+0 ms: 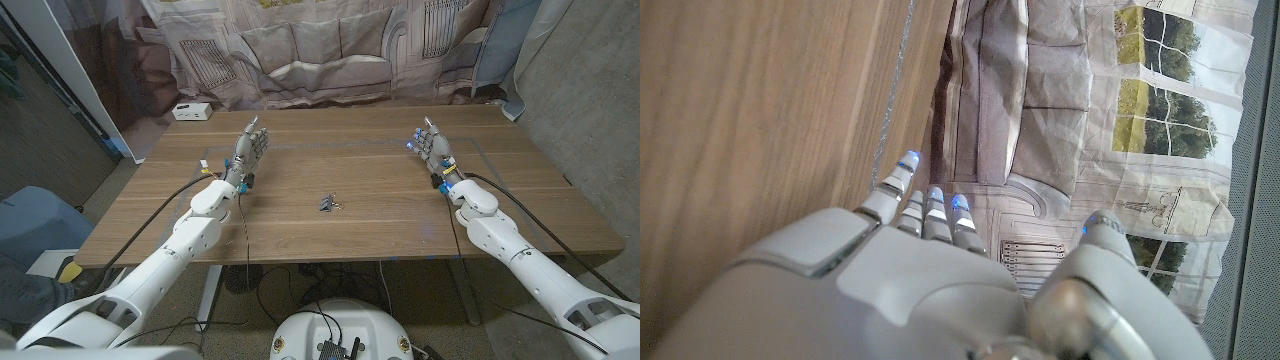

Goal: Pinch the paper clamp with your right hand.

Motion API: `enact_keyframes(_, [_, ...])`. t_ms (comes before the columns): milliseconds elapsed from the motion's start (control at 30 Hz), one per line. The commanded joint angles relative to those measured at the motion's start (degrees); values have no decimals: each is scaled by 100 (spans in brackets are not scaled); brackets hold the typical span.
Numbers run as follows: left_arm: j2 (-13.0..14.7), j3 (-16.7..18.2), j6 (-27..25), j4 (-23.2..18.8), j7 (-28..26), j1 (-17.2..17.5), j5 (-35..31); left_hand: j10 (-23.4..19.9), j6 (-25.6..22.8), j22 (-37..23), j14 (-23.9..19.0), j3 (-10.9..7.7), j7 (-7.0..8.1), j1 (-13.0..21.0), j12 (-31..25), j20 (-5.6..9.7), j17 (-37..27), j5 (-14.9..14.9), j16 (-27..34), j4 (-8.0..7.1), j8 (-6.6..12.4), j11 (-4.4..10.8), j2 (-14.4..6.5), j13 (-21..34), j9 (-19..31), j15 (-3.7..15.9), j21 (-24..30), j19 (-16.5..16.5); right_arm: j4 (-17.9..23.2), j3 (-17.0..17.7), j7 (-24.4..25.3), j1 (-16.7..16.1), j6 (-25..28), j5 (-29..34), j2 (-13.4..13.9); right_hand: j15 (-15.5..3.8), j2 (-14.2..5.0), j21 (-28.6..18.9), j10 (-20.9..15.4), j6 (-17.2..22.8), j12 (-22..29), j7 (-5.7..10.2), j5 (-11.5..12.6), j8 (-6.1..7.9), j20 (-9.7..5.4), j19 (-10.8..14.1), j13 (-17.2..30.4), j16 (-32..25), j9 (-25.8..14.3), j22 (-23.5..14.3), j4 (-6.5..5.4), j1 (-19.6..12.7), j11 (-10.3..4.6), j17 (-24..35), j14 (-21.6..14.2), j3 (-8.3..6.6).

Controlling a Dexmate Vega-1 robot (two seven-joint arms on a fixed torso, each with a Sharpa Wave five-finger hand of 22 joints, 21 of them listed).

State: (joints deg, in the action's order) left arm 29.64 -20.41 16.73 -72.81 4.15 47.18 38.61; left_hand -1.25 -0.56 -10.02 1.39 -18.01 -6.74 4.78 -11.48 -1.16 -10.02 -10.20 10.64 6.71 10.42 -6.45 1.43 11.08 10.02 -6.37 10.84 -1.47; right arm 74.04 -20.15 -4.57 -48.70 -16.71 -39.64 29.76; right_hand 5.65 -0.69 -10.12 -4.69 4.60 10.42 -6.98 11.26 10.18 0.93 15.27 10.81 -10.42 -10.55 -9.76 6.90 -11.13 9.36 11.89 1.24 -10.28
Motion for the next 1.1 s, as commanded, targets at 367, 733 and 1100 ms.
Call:
enact_keyframes(367, [277, 99, 570, -443, -392, 437, -530, -315, -297, -11, -332, -76, -99, 193, -142, -66, -22, -36, 90, 98, 114, 88, -11, 12, 20, 57, 45, 17, 510, 179, -66, -420, -63, -187, 232, 40, -19, -27, 3, -32, 40, -100, 44, 42, 38, 8, 26, -59, -18, -7, -3, -61, 39, 11, 6, -53])
enact_keyframes(733, [335, 97, 1158, -588, -560, 677, -968, -644, -641, -6, -719, -171, -51, 589, -234, -83, -16, -23, 152, 272, 208, 137, 41, 17, 26, 158, 93, 234, 620, 194, -20, -520, -109, -197, 230, 37, -44, -39, -50, 8, 71, -100, 43, 66, 44, 2, 27, -83, -18, -7, -1, -77, 28, 10, -31, -58])
enact_keyframes(1100, [344, 133, 1695, -650, -633, 958, -1238, -895, -921, -6, -934, -246, 1, 933, -284, -85, -13, -13, 138, 325, 258, 255, 110, 21, 32, 252, 113, 424, 877, 212, 106, -653, -39, -147, 338, 36, -74, -47, -69, 47, 83, -102, 41, 85, 55, -4, 28, -97, -18, -7, 5, -102, 44, 7, -56, -70])
